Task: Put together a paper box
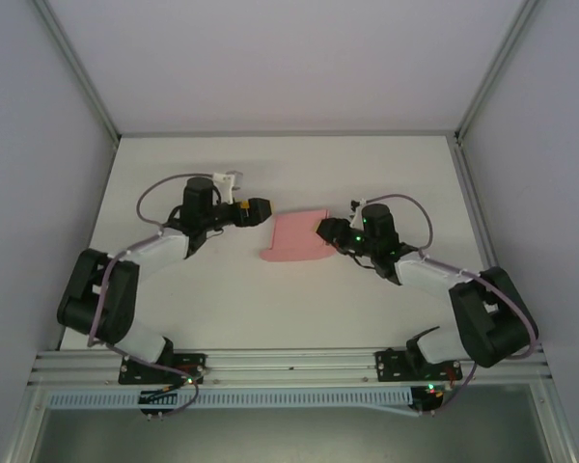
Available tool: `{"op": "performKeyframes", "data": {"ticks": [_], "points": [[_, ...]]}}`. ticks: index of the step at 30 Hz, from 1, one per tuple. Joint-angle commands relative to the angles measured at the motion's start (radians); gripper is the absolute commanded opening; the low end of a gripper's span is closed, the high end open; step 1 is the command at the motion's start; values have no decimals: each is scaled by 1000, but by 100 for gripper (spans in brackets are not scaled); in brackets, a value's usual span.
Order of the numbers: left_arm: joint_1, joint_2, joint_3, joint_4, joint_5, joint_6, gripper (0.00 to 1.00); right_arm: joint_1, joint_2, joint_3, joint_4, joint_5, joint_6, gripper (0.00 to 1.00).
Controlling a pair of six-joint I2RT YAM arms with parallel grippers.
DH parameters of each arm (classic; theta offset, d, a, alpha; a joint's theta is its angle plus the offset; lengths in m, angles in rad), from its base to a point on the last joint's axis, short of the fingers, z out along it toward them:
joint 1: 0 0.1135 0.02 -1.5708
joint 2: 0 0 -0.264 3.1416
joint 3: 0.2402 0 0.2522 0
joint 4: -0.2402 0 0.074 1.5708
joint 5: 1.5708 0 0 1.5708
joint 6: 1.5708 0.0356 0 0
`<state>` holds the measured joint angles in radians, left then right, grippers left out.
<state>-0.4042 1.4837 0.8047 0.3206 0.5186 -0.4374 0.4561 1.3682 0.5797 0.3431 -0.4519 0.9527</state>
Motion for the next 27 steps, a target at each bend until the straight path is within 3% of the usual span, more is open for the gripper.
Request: {"op": "performKeyframes", "data": {"ticks": [1,5,8,11,15,17,20,27], "points": [[-75,-135,36,-127,-63,338,100,-22,-29,76,-155,-19,45,23],[-251,-232,19,-213,-199,673,100,-64,-17,211,-397,-110,73,21],[-394,-232,63,-282,-356,779,100,-91,-6,332,-646,-121,53,19],[-480,-205,94,-320,-466,866,100,-113,-16,388,-708,-165,88,18],[-533,-163,104,-305,-606,915,100,-156,-19,390,-718,-262,201,20],[-551,-143,97,-276,-686,943,100,-163,-19,387,-731,-294,241,16],[-559,-105,93,-232,-807,967,100,-163,-29,401,-750,-314,243,15],[-581,-43,88,-167,-863,1005,100,-165,-39,384,-690,-371,333,17]]}}
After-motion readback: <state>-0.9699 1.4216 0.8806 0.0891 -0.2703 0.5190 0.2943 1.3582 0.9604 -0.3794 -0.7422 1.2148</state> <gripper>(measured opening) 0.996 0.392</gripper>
